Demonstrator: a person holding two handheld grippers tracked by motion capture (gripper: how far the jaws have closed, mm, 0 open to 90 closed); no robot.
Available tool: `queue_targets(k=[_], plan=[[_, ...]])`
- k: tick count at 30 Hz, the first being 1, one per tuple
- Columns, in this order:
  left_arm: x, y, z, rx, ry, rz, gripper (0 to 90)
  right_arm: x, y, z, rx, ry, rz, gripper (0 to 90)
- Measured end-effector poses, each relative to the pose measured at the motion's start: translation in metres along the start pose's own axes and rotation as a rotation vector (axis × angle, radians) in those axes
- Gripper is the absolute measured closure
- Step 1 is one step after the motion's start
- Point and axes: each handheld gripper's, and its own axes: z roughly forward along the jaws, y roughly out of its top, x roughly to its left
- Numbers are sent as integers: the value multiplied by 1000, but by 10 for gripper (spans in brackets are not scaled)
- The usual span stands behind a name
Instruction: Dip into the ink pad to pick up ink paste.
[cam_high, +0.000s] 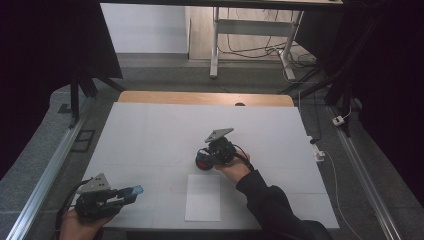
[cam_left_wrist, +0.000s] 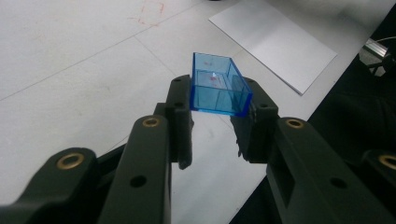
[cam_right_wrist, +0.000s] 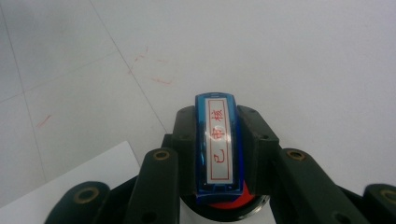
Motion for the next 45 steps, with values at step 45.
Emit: queue_targets(k=[45], plan=[[-3, 0, 0, 9, 13, 23, 682, 17, 0, -57, -96, 75, -20, 704]])
